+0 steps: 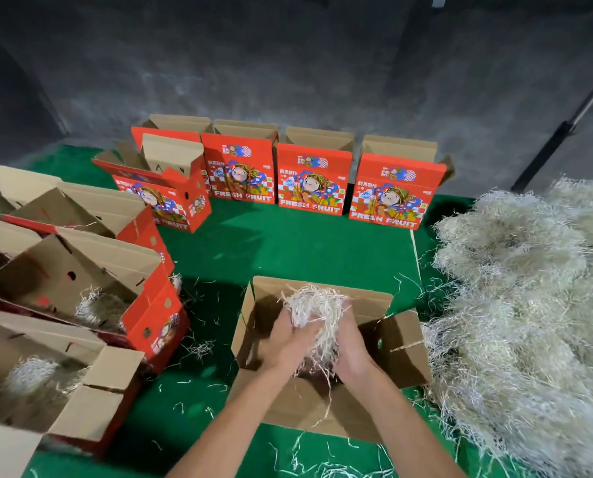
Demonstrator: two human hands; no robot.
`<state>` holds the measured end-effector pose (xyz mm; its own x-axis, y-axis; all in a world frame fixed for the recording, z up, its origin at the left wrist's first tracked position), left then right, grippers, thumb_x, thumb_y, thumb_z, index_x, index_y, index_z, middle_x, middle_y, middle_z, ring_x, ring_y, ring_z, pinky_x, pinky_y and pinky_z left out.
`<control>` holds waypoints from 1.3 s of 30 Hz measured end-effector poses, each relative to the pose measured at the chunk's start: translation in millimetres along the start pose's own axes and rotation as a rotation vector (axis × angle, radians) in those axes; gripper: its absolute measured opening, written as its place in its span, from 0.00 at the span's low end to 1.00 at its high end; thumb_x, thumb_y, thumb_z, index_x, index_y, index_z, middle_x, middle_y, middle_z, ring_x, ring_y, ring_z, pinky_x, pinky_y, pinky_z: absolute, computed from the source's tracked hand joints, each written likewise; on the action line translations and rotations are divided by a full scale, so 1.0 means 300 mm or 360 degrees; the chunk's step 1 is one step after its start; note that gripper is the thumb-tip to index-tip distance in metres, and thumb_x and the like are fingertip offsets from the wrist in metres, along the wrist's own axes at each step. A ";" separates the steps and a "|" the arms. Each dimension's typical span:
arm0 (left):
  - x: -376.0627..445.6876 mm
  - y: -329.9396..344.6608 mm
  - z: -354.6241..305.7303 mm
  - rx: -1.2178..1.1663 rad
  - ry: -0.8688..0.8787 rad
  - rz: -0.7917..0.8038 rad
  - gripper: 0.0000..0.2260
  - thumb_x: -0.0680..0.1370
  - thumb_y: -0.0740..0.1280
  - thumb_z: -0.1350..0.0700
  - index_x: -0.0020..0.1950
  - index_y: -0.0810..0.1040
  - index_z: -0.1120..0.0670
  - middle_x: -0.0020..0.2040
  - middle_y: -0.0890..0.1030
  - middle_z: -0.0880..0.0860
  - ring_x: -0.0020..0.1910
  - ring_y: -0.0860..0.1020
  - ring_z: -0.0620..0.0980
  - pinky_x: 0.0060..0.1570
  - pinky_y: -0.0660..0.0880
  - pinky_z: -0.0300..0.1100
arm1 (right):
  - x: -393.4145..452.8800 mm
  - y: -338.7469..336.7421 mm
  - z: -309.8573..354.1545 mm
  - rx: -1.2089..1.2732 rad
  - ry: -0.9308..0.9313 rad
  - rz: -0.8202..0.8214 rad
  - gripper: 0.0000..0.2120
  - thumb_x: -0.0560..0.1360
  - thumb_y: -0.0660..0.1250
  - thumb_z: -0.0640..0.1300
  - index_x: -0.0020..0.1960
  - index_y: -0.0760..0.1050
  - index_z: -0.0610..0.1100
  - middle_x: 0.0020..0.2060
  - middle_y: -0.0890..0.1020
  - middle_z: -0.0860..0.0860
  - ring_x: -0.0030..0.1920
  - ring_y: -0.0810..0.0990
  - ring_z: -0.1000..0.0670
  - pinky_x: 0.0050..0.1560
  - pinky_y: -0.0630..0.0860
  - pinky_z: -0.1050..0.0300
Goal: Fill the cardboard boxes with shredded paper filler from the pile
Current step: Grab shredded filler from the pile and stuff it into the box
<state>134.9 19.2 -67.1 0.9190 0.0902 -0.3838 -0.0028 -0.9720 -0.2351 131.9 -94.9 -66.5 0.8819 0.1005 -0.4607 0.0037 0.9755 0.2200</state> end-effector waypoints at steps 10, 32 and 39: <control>-0.075 -0.084 -0.001 -0.1168 0.0002 -0.0508 0.06 0.73 0.67 0.53 0.44 0.79 0.42 0.39 0.74 0.45 0.38 0.72 0.46 0.44 0.68 0.46 | -0.098 -0.133 0.067 -0.0054 -0.0418 -0.0793 0.34 0.64 0.65 0.77 0.47 0.74 0.46 0.24 0.70 0.56 0.26 0.66 0.55 0.29 0.66 0.65; -0.113 -0.093 -0.027 -0.0393 -0.0251 -0.0366 0.11 0.79 0.64 0.40 0.44 0.74 0.46 0.45 0.77 0.53 0.35 0.74 0.45 0.32 0.73 0.34 | -0.159 -0.140 0.066 -0.0371 -0.0501 -0.0889 0.18 0.82 0.56 0.56 0.39 0.71 0.47 0.25 0.72 0.57 0.27 0.67 0.57 0.27 0.66 0.64; -0.065 -0.150 0.048 -0.0539 -0.0411 -0.0431 0.11 0.83 0.59 0.51 0.56 0.76 0.55 0.45 0.75 0.52 0.41 0.76 0.44 0.47 0.77 0.37 | -0.167 -0.265 0.018 -0.0128 -0.0183 -0.1054 0.17 0.84 0.54 0.52 0.43 0.72 0.44 0.32 0.71 0.49 0.31 0.67 0.53 0.33 0.67 0.59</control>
<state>111.3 64.5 -61.9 0.7414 0.3584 -0.5673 0.3898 -0.9182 -0.0705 89.9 -178.5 -56.4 0.7501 -0.5404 -0.3812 0.5293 0.8361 -0.1438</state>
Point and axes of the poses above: each hand's wrist, its own x-axis towards the middle knuckle, its own y-axis out of the palm, z = x × y, the point moved 8 cm from there along x, towards the middle knuckle
